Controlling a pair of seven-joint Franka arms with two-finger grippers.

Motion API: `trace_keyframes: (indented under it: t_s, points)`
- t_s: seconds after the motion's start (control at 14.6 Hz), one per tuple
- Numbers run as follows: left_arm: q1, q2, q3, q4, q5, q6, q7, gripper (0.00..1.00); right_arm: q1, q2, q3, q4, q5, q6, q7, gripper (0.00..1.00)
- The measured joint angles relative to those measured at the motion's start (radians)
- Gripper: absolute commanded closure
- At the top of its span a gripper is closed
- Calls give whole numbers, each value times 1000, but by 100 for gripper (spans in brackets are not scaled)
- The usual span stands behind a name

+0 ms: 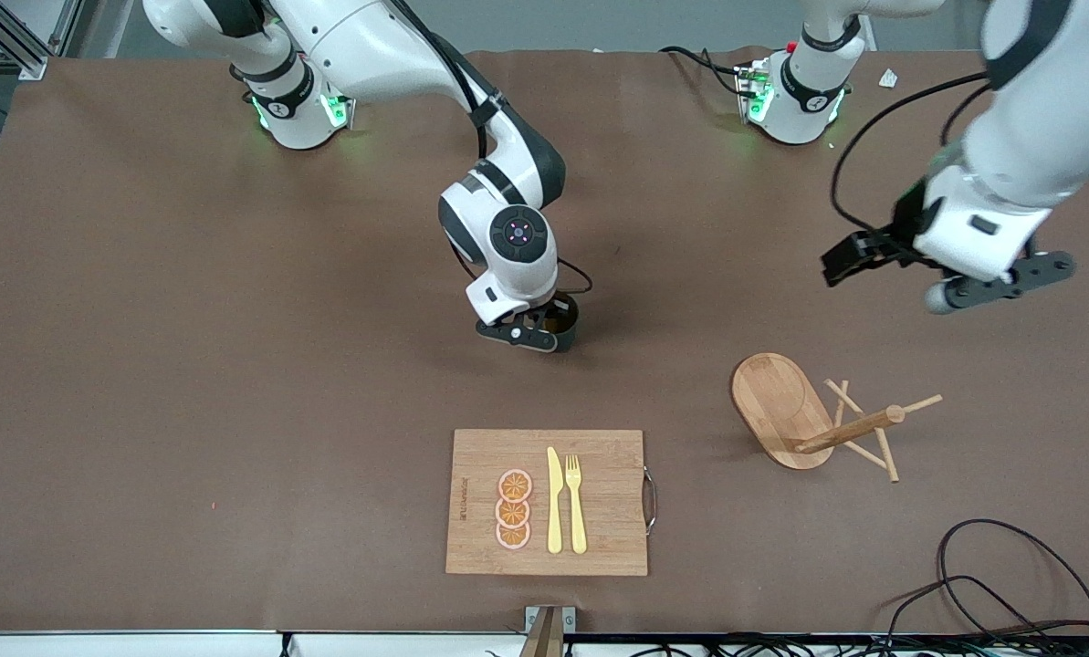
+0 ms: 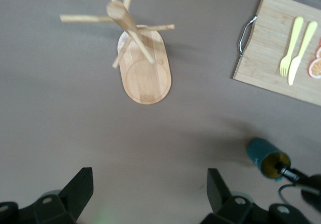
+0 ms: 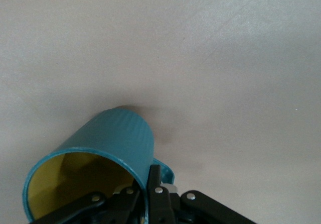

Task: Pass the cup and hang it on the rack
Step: 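Set the mug down with the right gripper while the left gripper approaches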

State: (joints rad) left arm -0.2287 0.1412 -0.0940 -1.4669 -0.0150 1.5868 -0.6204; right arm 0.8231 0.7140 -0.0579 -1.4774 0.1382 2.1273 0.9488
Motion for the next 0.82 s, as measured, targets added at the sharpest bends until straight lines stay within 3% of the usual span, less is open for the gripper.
trace_keyframes:
  t_s: [0.21,0.27,0.34,0.41,0.82]
  points:
    - [-94,30,-3,0,81,8,-165,0,2,6,1,0,7,2,3,96]
    - [-118,41,-3,0,101,16,-218,0,2,8,1,0,9,4,3,77]
    - [-138,52,-4,0,110,27,-262,0,2,9,1,1,11,4,3,13]
    - [-154,63,-4,-1,112,40,-301,0,2,10,1,1,12,6,3,0]
    - [-245,137,-4,-1,121,162,-555,0,2,12,-4,14,12,17,-8,0]
